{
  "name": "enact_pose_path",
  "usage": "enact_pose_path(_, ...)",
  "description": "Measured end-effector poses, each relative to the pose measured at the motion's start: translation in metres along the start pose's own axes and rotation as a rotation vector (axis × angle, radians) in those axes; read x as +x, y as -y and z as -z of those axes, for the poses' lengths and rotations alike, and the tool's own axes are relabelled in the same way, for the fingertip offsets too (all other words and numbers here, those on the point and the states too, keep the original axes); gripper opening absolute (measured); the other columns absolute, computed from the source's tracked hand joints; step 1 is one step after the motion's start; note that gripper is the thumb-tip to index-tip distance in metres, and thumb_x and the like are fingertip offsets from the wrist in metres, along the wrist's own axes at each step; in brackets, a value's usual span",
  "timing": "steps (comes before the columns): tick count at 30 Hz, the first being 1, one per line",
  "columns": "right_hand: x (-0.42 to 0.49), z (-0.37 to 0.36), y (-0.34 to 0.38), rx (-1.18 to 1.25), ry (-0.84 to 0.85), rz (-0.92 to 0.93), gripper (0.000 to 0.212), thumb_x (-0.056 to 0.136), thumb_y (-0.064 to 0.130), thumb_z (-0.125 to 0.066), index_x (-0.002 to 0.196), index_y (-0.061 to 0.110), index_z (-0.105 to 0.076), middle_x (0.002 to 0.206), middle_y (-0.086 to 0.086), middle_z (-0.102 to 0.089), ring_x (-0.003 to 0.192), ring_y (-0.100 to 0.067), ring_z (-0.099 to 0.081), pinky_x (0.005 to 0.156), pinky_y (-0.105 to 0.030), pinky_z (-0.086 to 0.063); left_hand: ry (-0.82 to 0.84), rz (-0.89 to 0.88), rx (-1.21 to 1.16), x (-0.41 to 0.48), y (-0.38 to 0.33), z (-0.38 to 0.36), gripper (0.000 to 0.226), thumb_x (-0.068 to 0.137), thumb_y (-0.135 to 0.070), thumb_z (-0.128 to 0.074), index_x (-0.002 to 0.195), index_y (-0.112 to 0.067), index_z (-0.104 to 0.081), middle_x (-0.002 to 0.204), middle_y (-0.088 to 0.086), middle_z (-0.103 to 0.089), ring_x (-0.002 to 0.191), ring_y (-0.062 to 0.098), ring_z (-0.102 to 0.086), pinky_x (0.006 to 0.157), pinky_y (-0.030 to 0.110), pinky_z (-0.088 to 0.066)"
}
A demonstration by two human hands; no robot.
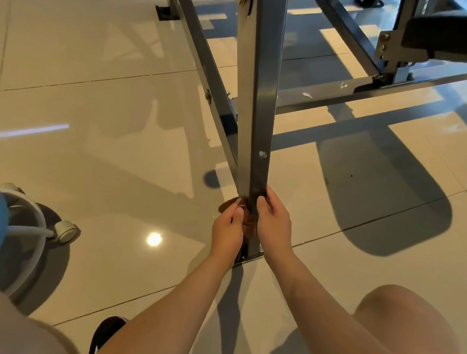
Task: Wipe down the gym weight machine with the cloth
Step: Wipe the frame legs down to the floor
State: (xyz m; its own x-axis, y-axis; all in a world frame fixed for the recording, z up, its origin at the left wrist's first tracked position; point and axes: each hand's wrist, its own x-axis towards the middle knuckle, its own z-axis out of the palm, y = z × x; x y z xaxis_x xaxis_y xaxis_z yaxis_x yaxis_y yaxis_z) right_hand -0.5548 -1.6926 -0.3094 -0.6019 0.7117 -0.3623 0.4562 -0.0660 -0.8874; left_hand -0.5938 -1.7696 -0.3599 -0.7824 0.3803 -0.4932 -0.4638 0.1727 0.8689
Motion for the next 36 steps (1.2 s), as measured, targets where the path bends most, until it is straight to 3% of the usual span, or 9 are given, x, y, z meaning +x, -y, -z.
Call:
enact_pose_path(5, 0.003, 0.0, -0.009, 0.01, -0.001, 0.027, 0.035, 0.109, 0.029, -0.042, 0.137, 0.039, -0.06, 0.115, 0.019, -0.07, 0.108, -0.003, -0.066, 0.096, -0.027, -0.057, 0.011, -0.101, -0.009, 0.003, -0.011, -0.002, 0.039, 0.109, -0.024, -0.042, 0.144, -0.036, -0.055, 0.11, -0.006, -0.073, 0.1, 0.009, -0.068, 0.089, 0.028, -0.056)
enact_pose_path(8, 0.001, -0.002, -0.011, 0.013, -0.004, 0.043, 0.036, 0.109, 0.028, -0.043, 0.14, 0.039, -0.056, 0.114, 0.026, -0.067, 0.109, 0.002, -0.064, 0.098, -0.023, -0.053, 0.051, -0.021, 0.047, 0.002, 0.01, -0.002, 0.039, 0.11, -0.028, -0.038, 0.145, -0.039, -0.052, 0.119, 0.0, -0.072, 0.11, 0.016, -0.067, 0.097, 0.034, -0.056)
enact_pose_path(12, -0.002, -0.001, -0.011, 0.011, 0.003, 0.031, 0.037, 0.109, 0.027, -0.042, 0.143, 0.037, -0.053, 0.11, 0.035, -0.061, 0.1, 0.015, -0.06, 0.087, -0.008, -0.051, 0.053, 0.087, -0.044, -0.014, 0.026, -0.005, 0.035, 0.11, -0.018, -0.039, 0.137, -0.02, -0.062, 0.119, 0.005, -0.072, 0.112, 0.02, -0.068, 0.101, 0.036, -0.054)
enact_pose_path(17, 0.002, 0.001, -0.014, 0.052, 0.022, 0.017, 0.036, 0.109, 0.026, -0.042, 0.139, 0.038, -0.059, 0.118, 0.017, -0.071, 0.111, -0.003, -0.066, 0.101, -0.034, -0.055, -0.049, -0.088, -0.076, -0.006, -0.016, -0.011, 0.038, 0.109, -0.024, -0.043, 0.144, -0.03, -0.056, 0.123, -0.001, -0.071, 0.111, 0.011, -0.067, 0.098, 0.031, -0.055)
enact_pose_path(20, 0.003, 0.0, -0.017, 0.055, 0.012, 0.027, 0.036, 0.109, 0.025, -0.042, 0.138, 0.037, -0.06, 0.117, 0.017, -0.071, 0.111, -0.004, -0.066, 0.101, -0.036, -0.055, -0.026, -0.133, -0.057, 0.002, -0.016, -0.01, 0.04, 0.11, -0.024, -0.04, 0.148, -0.033, -0.048, 0.12, -0.003, -0.071, 0.107, 0.008, -0.068, 0.093, 0.024, -0.056)
enact_pose_path(25, 0.002, -0.001, -0.015, 0.052, 0.017, -0.007, 0.035, 0.108, 0.028, -0.043, 0.138, 0.036, -0.059, 0.119, 0.013, -0.07, 0.113, -0.009, -0.065, 0.102, -0.041, -0.055, 0.03, 0.028, -0.023, 0.005, 0.006, -0.004, 0.039, 0.109, -0.024, -0.039, 0.143, -0.032, -0.055, 0.113, 0.002, -0.074, 0.107, 0.023, -0.069, 0.096, 0.041, -0.057)
enact_pose_path(29, 0.002, 0.001, -0.012, 0.041, 0.019, -0.023, 0.034, 0.108, 0.03, -0.042, 0.135, 0.036, -0.062, 0.116, 0.012, -0.071, 0.111, -0.01, -0.066, 0.101, -0.041, -0.056, -0.011, -0.034, -0.082, -0.001, -0.007, -0.009, 0.036, 0.109, -0.021, -0.041, 0.137, -0.035, -0.058, 0.102, -0.002, -0.074, 0.095, 0.019, -0.07, 0.08, 0.029, -0.059)
enact_pose_path(32, 0.004, 0.003, -0.016, 0.032, 0.013, -0.004, 0.034, 0.109, 0.029, -0.041, 0.134, 0.037, -0.063, 0.115, 0.014, -0.071, 0.109, -0.008, -0.067, 0.1, -0.036, -0.056, 0.005, -0.072, -0.093, 0.001, -0.004, -0.01, 0.039, 0.11, -0.02, -0.039, 0.141, -0.043, -0.047, 0.11, -0.011, -0.072, 0.1, 0.004, -0.069, 0.085, 0.021, -0.056)
enact_pose_path(36, 0.004, 0.0, -0.028, -0.01, 0.018, 0.017, 0.036, 0.108, 0.024, -0.041, 0.136, 0.035, -0.061, 0.118, 0.015, -0.07, 0.11, -0.005, -0.066, 0.099, -0.032, -0.056, 0.042, 0.044, 0.012, 0.003, 0.029, -0.008, 0.037, 0.11, -0.025, -0.035, 0.138, -0.039, -0.056, 0.119, 0.001, -0.071, 0.111, 0.016, -0.066, 0.099, 0.035, -0.054)
